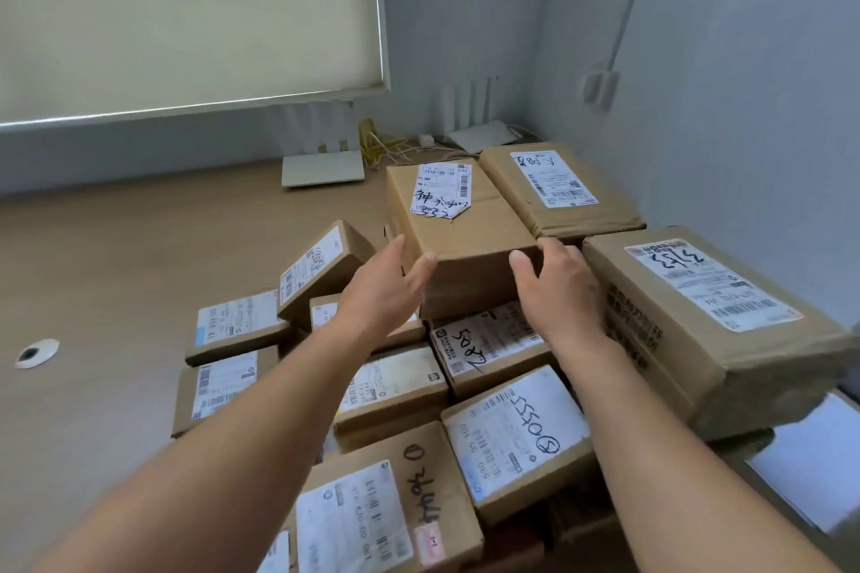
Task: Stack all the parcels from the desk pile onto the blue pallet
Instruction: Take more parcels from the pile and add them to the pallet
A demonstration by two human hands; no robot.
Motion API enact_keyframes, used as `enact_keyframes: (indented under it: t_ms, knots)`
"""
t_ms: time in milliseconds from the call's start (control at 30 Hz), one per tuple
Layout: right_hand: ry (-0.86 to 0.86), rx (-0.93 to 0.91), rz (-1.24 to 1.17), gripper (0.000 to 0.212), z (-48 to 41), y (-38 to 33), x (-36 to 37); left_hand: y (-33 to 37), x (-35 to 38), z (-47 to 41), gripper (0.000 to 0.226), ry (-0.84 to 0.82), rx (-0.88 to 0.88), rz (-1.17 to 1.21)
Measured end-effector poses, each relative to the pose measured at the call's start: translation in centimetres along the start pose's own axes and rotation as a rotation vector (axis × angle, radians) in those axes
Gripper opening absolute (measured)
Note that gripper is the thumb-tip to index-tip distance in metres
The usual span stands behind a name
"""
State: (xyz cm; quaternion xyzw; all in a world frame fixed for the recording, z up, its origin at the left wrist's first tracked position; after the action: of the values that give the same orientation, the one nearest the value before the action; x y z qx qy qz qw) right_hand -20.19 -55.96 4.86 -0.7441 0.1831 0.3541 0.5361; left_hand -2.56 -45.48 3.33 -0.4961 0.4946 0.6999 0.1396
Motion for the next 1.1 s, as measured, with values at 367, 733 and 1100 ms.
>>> enact_keyframes:
  t_ms: [367, 733, 1100]
  knots:
    - [-0.140, 0.157, -0.463, 0.029, -0.6, 0.4, 3.1, -2.2, 0.0, -0.3, 0.047, 0.049, -0.141, 0.312]
    - [-0.353, 0.018, -0.583, 0.059, 0.4, -0.8, 5.4, -1.9, -0.2, 1.7, 0.050, -0.070, -0.065, 0.430]
    - [-0.365, -0.259, -0.586, 0.072, 6.1, -6.5, 5.3, -5.0, -5.1, 8.3, 0.069, 0.113, 0.027, 0.578]
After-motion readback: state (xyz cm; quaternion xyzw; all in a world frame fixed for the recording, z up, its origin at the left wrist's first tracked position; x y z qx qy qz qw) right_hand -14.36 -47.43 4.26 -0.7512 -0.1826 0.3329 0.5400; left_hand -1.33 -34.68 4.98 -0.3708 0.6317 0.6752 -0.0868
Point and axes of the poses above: each hand's wrist, its own z-axis away from the middle knuckle, its own x-axis out of the palm, y = z × x, the point moved 9 cm from there along -z, towards the middle knuckle, and after that the axes turned 10 degrees about -z, right-handed, at the moved point
